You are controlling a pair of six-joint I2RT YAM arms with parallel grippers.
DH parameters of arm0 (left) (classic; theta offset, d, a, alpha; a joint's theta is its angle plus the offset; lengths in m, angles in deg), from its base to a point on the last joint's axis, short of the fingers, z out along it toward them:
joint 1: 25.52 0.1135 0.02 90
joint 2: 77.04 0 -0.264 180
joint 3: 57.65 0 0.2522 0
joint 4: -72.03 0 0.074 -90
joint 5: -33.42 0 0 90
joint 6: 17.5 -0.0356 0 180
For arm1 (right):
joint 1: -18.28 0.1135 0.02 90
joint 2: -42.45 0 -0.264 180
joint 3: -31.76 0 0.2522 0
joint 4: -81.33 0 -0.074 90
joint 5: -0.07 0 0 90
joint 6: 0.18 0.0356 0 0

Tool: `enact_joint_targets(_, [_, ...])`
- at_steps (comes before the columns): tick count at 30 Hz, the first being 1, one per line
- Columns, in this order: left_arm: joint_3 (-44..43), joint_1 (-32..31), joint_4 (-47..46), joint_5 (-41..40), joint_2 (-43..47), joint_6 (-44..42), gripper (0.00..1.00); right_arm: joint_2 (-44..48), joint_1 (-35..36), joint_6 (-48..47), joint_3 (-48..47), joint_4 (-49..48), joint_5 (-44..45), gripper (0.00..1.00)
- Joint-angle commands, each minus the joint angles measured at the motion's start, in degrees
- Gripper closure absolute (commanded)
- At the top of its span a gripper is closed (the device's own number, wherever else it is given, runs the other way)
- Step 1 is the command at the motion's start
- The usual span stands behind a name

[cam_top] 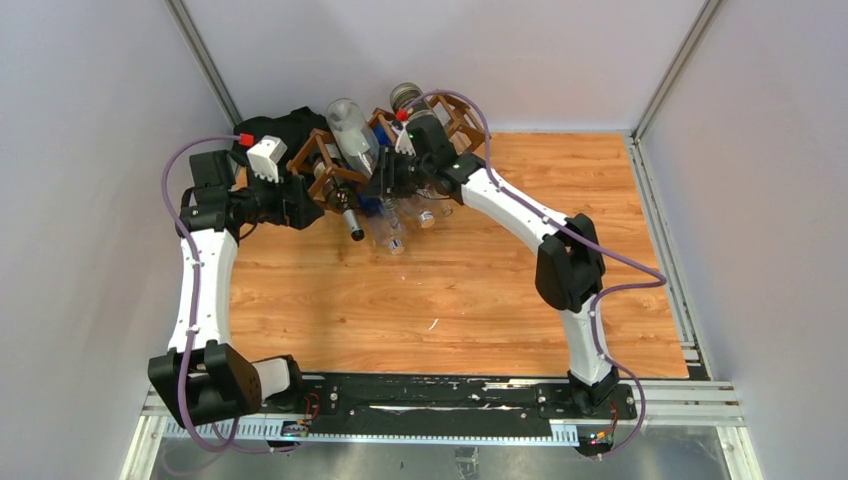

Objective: Take the wine bottle off the wine rack

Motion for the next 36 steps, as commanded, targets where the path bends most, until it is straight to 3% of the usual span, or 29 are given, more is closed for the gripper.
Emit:
enact_joint_targets(1, [-2.20, 0.26, 0.41, 0.73, 1.27, -1.62, 0.00, 8.87, -1.24, 8.07, 5.61, -14.98, -9.38, 1.00])
enact_joint_targets(9, [-2.85, 0.19, 0.40, 2.73, 2.15, -4.98, 0.00, 17.02, -2.81, 12.57, 15.69, -23.33, -10.74, 1.00])
enact_joint_targets(18, [-5.03, -2.85, 0.43, -0.35, 3.53, -18.13, 0.00, 24.41, -4.04, 15.62, 24.61, -28.87, -13.26, 1.00])
enact_joint_targets(23, [-5.68, -6.13, 1.04, -0.93, 4.26, -27.30, 0.00, 27.58, -4.19, 15.99, 27.67, -29.41, -14.68, 1.00])
enact_joint_targets(31, [-5.06, -7.48, 1.04, 9.47, 7.25, -39.85, 0.01, 33.60, -4.28, 14.40, 30.33, -25.72, -18.45, 1.00])
enact_joint_targets(36, [-4.75, -14.41, 1.05, 4.43, 9.10, -47.70, 0.00, 38.96, -4.13, 11.93, 33.88, -20.46, -20.33, 1.00])
